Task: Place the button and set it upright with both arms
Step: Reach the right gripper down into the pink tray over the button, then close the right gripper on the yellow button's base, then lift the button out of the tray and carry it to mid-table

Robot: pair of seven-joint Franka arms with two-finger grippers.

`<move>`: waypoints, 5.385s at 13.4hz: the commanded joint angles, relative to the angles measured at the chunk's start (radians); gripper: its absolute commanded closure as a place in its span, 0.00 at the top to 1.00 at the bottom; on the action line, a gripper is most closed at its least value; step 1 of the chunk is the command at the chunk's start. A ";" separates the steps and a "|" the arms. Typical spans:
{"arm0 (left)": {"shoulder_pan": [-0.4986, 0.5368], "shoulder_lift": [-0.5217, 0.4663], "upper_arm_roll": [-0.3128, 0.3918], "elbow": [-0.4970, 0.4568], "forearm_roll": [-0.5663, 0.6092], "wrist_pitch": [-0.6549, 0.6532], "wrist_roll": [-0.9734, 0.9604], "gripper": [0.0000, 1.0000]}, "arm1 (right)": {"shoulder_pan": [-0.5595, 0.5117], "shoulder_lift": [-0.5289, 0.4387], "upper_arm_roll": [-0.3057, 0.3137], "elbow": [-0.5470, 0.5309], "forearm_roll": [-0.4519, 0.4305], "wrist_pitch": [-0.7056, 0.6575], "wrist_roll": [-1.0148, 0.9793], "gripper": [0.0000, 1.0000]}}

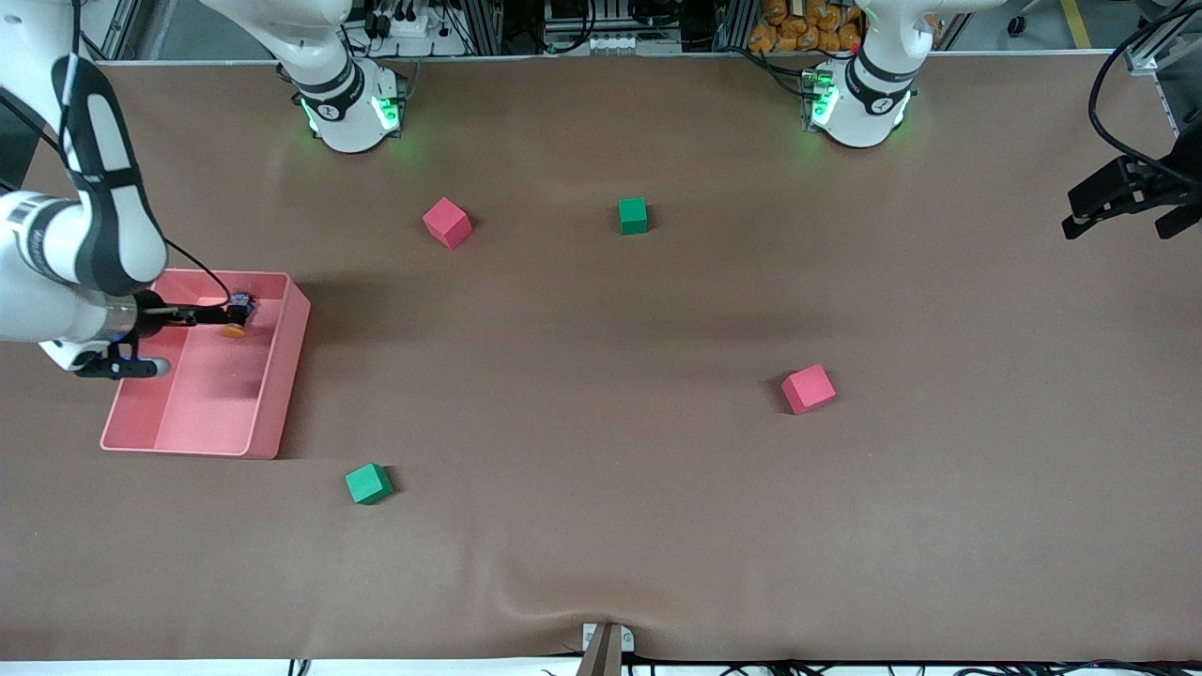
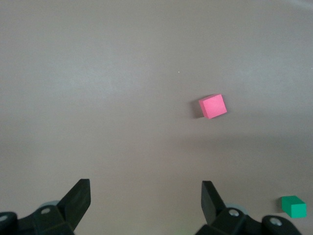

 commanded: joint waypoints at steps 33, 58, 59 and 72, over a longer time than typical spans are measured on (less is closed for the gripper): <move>0.001 0.013 -0.003 0.012 -0.013 -0.009 0.015 1.00 | 0.027 0.064 0.031 0.263 0.002 -0.236 -0.094 0.03; -0.002 0.021 -0.005 0.006 -0.022 -0.009 0.020 1.00 | 0.791 0.524 0.127 0.726 0.325 0.069 0.723 0.00; -0.002 0.026 -0.005 0.004 -0.022 -0.009 0.020 1.00 | 0.783 0.537 0.127 0.726 0.333 0.069 0.723 0.00; -0.005 0.035 -0.005 0.007 -0.022 -0.009 0.018 1.00 | 0.777 0.529 0.118 0.726 0.302 0.110 0.705 1.00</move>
